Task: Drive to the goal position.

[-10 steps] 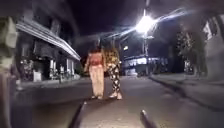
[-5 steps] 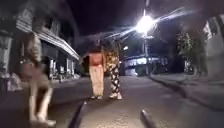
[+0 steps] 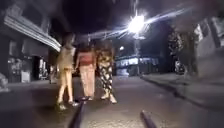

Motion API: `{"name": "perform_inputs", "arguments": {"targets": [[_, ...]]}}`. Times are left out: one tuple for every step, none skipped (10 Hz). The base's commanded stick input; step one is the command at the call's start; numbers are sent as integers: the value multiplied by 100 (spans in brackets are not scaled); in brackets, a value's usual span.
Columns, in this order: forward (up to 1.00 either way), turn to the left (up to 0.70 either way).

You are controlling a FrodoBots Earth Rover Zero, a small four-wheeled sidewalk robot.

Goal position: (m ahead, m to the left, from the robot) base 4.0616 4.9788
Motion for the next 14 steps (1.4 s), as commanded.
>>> {"name": "perform_inputs", "arguments": {"targets": [[0, 0], [0, 0], [0, 0], [0, 0], [40, 1], [80, -17], [0, -95], [0, -51], [0, -8], [0, 0], [0, 0], [0, 0], [0, 0], [0, 0]]}}
